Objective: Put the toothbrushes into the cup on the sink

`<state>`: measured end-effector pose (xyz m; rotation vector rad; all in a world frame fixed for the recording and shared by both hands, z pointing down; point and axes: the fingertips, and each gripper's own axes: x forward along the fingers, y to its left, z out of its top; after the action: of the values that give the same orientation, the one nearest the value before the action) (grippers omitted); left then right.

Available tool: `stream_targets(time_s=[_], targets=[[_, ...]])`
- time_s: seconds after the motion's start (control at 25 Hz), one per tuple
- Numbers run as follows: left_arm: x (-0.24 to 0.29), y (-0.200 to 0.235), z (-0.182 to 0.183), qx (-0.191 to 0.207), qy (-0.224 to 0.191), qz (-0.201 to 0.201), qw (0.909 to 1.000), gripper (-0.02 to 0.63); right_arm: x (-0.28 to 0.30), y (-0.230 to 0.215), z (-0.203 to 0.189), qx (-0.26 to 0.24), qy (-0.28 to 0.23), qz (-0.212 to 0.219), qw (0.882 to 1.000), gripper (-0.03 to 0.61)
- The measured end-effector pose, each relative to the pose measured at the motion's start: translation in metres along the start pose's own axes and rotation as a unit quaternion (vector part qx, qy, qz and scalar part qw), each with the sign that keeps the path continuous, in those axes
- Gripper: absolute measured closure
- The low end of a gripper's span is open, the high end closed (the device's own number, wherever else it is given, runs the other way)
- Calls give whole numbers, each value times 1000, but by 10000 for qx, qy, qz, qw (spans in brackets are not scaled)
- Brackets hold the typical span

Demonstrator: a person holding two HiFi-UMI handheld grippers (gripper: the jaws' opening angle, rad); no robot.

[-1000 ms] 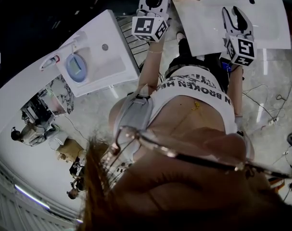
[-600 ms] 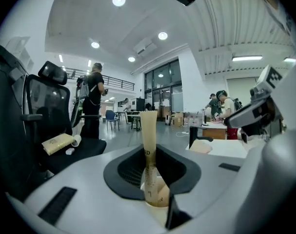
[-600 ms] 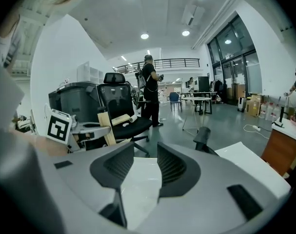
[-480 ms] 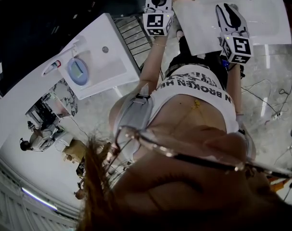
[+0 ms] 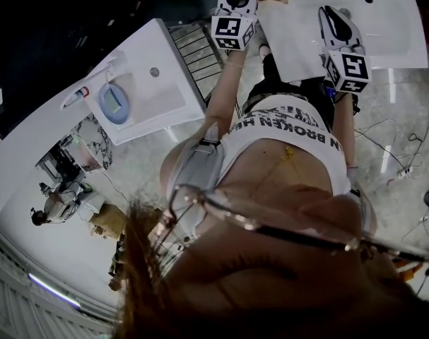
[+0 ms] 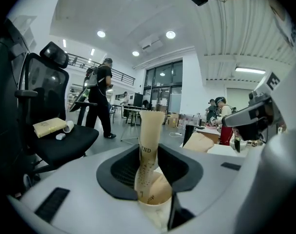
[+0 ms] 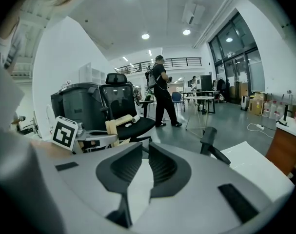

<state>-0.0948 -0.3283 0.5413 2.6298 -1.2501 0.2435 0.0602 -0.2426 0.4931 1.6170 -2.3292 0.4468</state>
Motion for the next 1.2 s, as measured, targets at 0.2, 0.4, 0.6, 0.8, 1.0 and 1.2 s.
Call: stream_targets(time_s=[0.2, 0.4, 0.6, 0.8, 1.0, 1.2], targets=[[-5, -2, 8, -27, -107, 2, 9999, 437, 3, 3, 1, -45, 9, 80, 10000, 522], [-16, -7, 10, -126, -112, 39, 9999, 411, 6, 9, 2, -125, -6, 219, 9997, 522], [-29, -14, 13, -216, -131, 160, 9996, 411, 7, 14, 3, -133, -68, 377, 9992, 523], [-42, -35, 16, -317, -150, 189, 9992, 508, 8, 19, 4, -187, -126, 617, 9978, 534], [-51, -71, 22, -428, -195, 26, 9989, 591, 6, 28, 7, -300, -177, 872, 9956, 540], [-59, -101, 36, -460, -254, -33, 9986, 600, 0, 39, 8, -411, -199, 1130, 9926, 540]])
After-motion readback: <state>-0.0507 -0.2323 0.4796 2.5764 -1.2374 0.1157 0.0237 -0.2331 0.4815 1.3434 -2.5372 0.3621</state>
